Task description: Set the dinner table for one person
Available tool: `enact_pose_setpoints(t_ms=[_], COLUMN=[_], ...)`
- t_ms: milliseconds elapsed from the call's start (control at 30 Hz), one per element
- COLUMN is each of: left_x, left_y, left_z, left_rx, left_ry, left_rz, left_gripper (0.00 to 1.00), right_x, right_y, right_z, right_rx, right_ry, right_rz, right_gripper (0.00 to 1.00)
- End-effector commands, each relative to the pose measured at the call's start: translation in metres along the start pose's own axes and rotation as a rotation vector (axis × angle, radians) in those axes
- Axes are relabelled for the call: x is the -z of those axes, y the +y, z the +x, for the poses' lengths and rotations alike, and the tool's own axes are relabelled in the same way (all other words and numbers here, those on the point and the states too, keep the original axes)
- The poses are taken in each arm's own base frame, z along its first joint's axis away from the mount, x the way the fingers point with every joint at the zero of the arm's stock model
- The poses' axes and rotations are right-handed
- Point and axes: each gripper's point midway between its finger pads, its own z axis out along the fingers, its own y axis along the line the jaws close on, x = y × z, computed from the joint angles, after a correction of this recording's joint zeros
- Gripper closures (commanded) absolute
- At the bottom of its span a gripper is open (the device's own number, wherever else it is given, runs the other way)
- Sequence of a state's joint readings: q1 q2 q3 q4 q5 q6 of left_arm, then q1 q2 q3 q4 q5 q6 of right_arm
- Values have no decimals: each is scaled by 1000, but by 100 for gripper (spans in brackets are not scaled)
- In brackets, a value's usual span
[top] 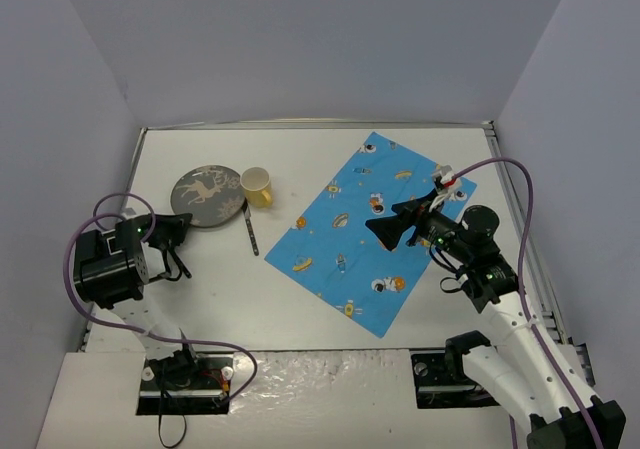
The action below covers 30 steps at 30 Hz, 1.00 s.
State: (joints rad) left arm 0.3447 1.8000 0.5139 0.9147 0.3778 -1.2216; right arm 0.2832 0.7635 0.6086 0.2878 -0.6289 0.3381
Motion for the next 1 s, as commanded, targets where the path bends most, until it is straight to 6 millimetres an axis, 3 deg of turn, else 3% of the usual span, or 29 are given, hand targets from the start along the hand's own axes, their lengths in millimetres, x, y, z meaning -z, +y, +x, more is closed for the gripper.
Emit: enact_pose_setpoints(t_ms=[0, 233, 567, 767, 867, 967], left_x=[17, 59, 121, 162, 178, 195], left_y=[-31, -99, -167, -218, -230, -251], left_z=[-14, -37, -64, -48, -29, 3], left_rx=[-18, -33, 8, -71, -96, -145], left_ry=[-46, -103, -137, -34, 55, 158], left_rz=[70, 230, 410, 492, 518, 567], left_gripper=[100, 100, 100, 100, 100, 100], right_x=[0, -1, -2, -7, -9, -17], right_y=[17, 20, 23, 24, 25, 27], right_z=[-26, -24, -28, -40, -45, -47], right_rx=[74, 68, 3, -116, -170, -266], right_ry=[-76, -61, -55, -46, -48, -31], right_rz=[-60, -71, -54, -20, -13, -16], right_gripper=[0, 0, 0, 0, 0, 0])
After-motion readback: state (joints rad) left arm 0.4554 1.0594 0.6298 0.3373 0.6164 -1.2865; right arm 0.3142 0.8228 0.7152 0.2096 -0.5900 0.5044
